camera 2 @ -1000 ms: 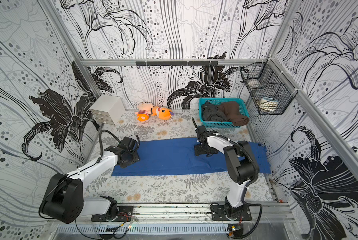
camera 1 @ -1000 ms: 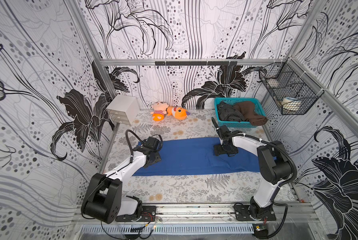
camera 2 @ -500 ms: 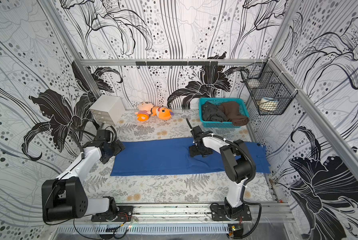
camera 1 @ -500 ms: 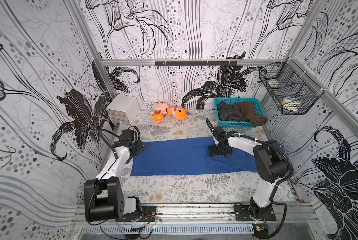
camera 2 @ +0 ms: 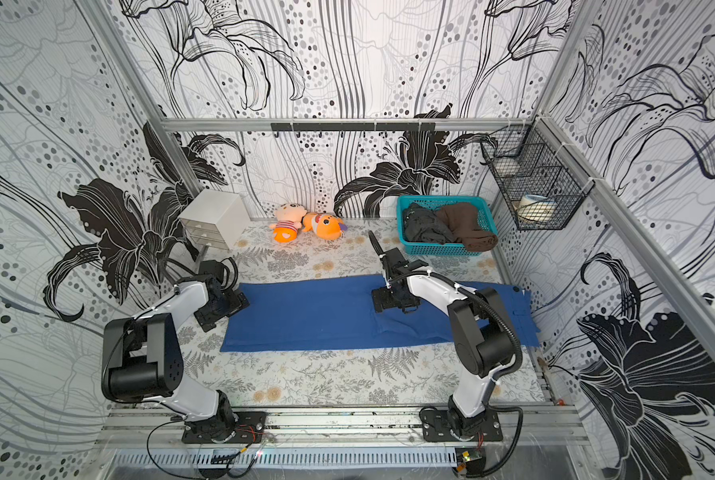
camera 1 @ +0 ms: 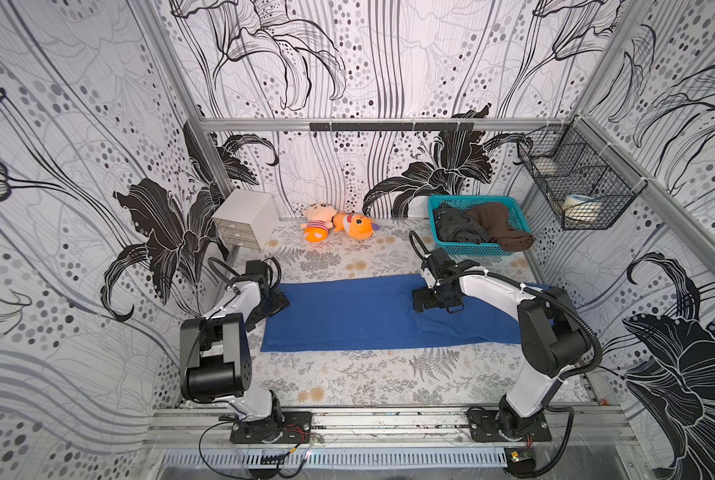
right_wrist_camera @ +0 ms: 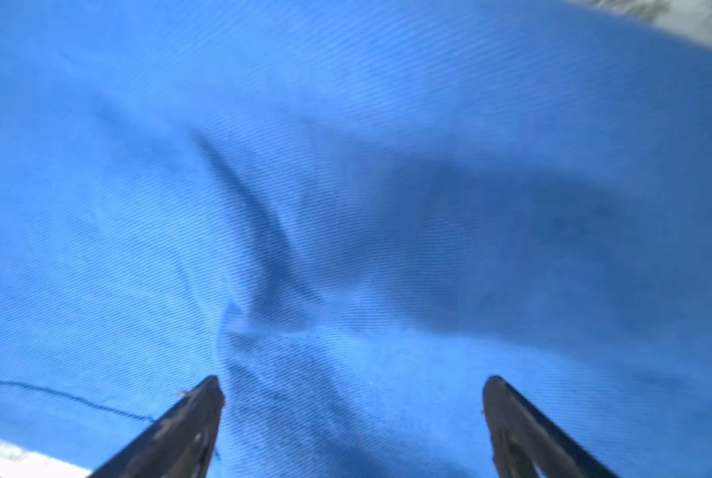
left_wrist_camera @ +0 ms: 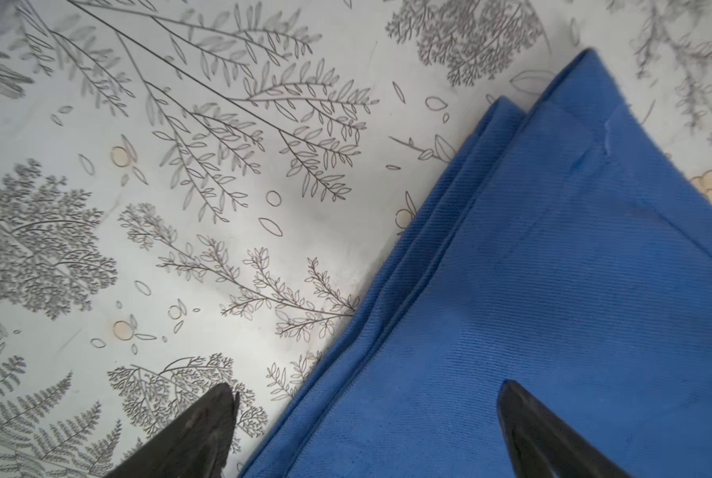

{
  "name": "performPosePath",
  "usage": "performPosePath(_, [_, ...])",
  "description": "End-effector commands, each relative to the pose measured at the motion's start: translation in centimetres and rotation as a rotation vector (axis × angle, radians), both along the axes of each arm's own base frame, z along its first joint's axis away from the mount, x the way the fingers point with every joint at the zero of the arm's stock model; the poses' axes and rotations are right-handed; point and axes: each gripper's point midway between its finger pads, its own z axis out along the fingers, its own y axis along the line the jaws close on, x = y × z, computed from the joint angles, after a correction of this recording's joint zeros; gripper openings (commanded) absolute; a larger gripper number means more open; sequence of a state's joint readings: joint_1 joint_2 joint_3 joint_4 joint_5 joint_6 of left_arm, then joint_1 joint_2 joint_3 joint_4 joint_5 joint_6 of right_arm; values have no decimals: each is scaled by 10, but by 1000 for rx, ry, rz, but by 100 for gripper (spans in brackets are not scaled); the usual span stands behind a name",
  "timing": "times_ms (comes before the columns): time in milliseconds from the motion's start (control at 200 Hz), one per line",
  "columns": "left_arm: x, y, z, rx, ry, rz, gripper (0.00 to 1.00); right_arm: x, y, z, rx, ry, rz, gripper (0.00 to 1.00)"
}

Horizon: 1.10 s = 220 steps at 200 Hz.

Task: Roll up the long pants
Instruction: Fold the long pant at the center of the board.

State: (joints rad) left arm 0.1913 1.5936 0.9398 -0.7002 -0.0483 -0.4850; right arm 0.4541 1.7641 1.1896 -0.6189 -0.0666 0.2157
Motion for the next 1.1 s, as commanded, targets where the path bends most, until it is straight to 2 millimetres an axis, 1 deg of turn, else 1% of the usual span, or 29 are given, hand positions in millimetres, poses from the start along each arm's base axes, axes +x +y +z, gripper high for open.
performPosePath(0, [11,-9,-12,-59,5,-77,100,1,16,13,77,-13,48,100])
performPosePath(110, [19,-29,-24,-169,-13,-127,98,1,19,14,91,-13,50,100])
performPosePath(315, [19,-32,-36,-194,11,-128,93,1,19,14,90,-16,54,100])
performPosePath(481, [19,-33,-38,-202,17,-126,82,0,17,14,80,-13,52,100])
performPosePath(536, [18,-31,-37,-192,18,-117,78,0,16,14,78,-11,54,100])
performPosePath(556, [18,-30,-37,-187,18,-111,76,0,17,14,78,-11,55,100])
performPosePath(616, [16,-28,-37,-178,25,-103,62,-1,15,14,73,-11,55,100])
performPosePath(666, [18,-29,-37,-184,18,-104,56,-1,14,15,69,-12,54,100])
performPosePath(741, [19,-29,-38,-186,21,-106,35,-2,13,17,63,-17,53,99])
performPosePath(841, [19,-27,-40,-175,35,-97,19,-3,11,18,58,-19,53,100])
performPosePath(866, [18,-26,-41,-174,39,-96,13,-3,11,18,56,-18,53,100])
performPosePath(896, [17,-25,-42,-169,48,-93,0,-3,11,18,56,-20,53,99])
performPosePath(991, [17,-21,-39,-150,58,-84,0,-4,10,18,54,-17,52,100])
performPosePath(1066, [20,-17,-29,-143,27,-74,0,-5,9,19,50,-14,51,99])
performPosePath(1096, [20,-11,-23,-131,16,-63,0,-5,9,19,48,-13,51,100])
